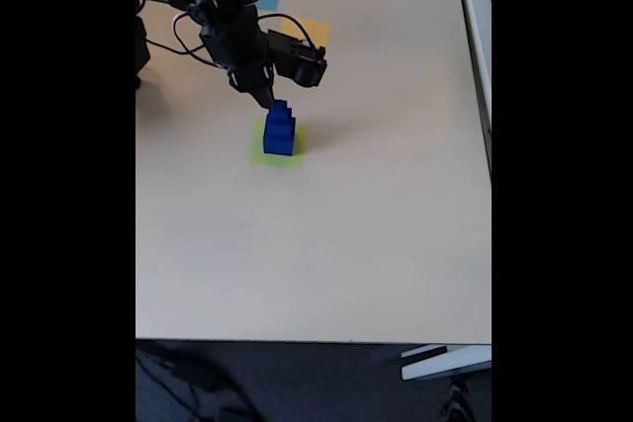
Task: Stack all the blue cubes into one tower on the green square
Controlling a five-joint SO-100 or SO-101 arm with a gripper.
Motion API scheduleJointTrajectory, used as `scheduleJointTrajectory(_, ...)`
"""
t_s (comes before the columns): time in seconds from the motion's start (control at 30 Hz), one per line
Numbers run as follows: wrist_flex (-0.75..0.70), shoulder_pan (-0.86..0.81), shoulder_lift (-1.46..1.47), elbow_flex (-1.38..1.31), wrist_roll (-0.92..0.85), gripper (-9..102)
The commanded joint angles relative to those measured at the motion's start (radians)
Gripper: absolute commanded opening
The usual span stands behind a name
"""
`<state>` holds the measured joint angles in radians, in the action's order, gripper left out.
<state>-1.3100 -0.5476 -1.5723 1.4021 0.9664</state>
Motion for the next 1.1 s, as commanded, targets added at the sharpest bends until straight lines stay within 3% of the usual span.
scheduleJointTrajectory(0.0, 0.017, -0.012, -0.006, -0.014, -0.006, 0)
scheduleJointTrajectory(1.07, 0.014, -0.018, 0.008, -0.038, -0.02, 0)
